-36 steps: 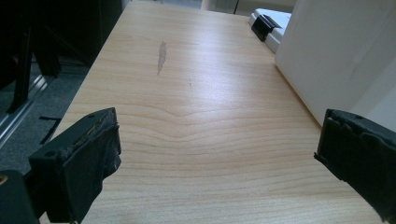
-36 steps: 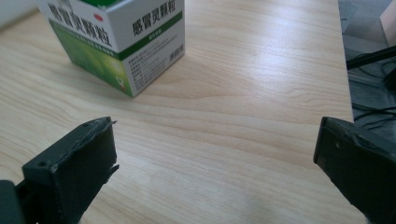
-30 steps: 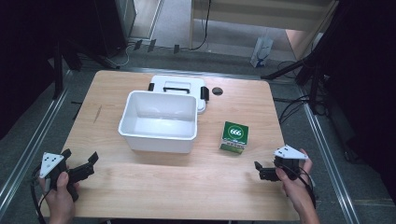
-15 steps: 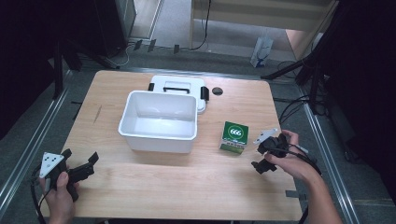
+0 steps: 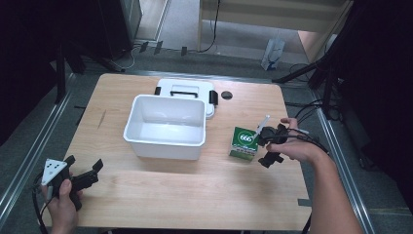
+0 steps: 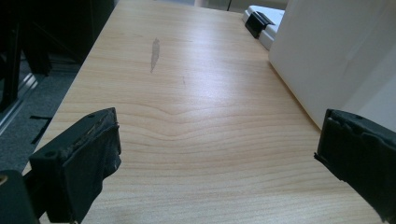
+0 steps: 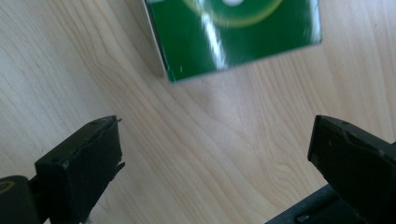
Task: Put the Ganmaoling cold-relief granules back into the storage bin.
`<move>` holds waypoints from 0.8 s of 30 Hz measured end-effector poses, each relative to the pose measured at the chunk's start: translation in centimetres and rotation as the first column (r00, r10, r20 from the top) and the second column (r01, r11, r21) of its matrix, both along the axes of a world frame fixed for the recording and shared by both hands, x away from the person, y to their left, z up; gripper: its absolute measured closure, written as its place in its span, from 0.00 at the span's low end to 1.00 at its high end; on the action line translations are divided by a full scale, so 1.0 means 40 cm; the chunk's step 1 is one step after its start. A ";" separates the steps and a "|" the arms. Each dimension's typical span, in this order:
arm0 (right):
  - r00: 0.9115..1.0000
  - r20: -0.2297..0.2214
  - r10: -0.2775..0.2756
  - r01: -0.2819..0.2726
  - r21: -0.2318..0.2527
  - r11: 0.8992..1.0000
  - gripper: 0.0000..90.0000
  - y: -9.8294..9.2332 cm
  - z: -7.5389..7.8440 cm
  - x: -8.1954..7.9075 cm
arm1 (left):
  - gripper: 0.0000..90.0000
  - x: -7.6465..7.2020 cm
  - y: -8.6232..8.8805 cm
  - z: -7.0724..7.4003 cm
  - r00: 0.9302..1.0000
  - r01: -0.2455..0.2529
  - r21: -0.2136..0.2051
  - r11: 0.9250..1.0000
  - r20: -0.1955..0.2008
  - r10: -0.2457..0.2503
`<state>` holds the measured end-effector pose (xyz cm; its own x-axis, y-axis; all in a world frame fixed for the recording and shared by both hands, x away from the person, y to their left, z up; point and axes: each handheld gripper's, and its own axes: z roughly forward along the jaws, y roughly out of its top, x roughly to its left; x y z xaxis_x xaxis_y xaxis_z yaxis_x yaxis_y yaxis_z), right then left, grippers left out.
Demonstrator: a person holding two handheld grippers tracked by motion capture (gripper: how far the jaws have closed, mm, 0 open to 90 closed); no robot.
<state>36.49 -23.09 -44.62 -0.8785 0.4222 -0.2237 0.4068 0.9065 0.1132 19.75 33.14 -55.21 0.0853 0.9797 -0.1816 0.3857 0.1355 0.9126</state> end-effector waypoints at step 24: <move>0.986 -0.039 0.159 -0.161 -0.053 0.986 0.09 0.139 -0.063 0.098 | 0.00 0.000 0.002 0.000 1.000 0.008 -0.009 1.000 0.002 -0.008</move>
